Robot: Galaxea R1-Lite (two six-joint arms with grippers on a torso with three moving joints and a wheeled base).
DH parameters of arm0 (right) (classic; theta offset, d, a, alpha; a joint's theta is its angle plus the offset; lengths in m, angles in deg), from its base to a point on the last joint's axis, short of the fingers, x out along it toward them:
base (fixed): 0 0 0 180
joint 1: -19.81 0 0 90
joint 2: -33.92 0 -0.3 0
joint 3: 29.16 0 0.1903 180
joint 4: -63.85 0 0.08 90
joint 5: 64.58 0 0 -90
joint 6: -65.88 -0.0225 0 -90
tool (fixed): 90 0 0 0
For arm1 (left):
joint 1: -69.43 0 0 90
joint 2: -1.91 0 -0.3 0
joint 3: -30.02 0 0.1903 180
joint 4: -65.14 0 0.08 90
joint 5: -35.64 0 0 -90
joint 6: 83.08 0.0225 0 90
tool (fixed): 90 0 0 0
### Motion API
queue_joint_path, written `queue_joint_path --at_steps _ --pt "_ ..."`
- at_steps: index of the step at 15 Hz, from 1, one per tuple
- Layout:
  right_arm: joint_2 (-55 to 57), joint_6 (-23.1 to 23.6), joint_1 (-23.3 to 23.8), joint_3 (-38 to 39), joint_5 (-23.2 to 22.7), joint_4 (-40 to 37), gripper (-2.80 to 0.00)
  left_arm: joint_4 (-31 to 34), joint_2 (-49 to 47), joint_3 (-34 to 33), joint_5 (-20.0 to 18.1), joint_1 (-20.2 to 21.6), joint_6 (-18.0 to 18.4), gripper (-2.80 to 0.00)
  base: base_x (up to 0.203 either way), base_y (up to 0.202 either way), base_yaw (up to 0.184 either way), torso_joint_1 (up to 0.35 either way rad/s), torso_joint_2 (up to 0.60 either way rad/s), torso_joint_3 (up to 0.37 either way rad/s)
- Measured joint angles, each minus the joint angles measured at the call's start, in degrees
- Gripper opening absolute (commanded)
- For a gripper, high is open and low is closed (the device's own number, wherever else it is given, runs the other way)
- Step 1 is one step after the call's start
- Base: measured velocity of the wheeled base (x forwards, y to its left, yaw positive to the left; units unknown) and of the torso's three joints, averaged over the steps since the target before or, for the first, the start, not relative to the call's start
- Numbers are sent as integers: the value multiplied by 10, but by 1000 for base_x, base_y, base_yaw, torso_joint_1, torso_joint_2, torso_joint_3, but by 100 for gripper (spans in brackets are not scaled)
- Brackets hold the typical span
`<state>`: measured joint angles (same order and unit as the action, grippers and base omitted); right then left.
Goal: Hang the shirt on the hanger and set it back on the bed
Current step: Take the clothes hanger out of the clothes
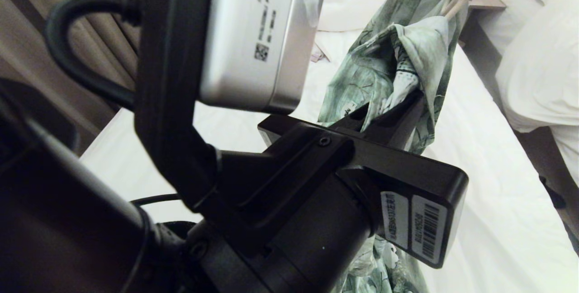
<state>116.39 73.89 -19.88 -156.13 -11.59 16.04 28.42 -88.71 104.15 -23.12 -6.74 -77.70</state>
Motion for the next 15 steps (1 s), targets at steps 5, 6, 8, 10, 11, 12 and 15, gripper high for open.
queue_joint_path --at_steps 5,6,8,10,11,12,15 --pt "-1 -1 0 0 15 -3 -280 -3 6 1 3 6 0 0 0 0 0 0 0 0" --pt "-1 -1 0 0 26 -2 -280 1 8 1 3 5 0 0 0 0 0 0 0 0" --pt "-1 0 1 -2 53 0 -280 14 14 1 1 5 1 0 0 0 0 0 0 0" --pt "-2 2 1 -2 68 1 -280 15 20 0 -2 4 1 0 0 0 0 0 0 0" --pt "-2 4 2 -2 71 1 -280 15 22 0 -4 4 1 0 0 0 0 0 0 0" --pt "-2 5 2 -2 74 2 -280 15 24 -1 -5 5 0 0 0 0 0 0 0 0" --pt "-2 5 2 -2 103 27 -280 12 27 -4 -7 10 0 0 0 0 0 0 0 0"
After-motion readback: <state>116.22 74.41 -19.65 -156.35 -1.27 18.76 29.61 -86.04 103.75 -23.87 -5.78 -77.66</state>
